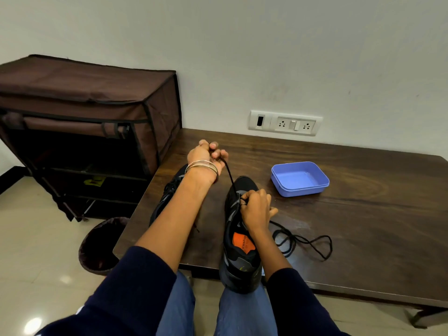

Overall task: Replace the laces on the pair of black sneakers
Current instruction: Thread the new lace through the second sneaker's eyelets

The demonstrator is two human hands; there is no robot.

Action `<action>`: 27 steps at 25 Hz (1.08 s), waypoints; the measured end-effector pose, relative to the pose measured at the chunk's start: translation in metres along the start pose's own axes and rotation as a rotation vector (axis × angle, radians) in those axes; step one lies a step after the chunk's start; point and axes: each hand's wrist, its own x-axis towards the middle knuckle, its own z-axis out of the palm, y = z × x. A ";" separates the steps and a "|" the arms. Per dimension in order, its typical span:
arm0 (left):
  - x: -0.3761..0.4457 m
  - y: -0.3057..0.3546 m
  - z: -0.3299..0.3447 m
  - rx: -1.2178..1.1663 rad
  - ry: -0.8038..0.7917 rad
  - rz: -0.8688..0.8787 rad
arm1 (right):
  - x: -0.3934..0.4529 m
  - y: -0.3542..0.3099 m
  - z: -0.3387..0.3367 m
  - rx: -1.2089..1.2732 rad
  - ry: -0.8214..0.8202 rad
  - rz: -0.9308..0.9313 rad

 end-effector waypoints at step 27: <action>-0.034 -0.041 -0.038 1.934 0.018 0.704 | 0.003 0.004 -0.120 0.775 -0.521 0.148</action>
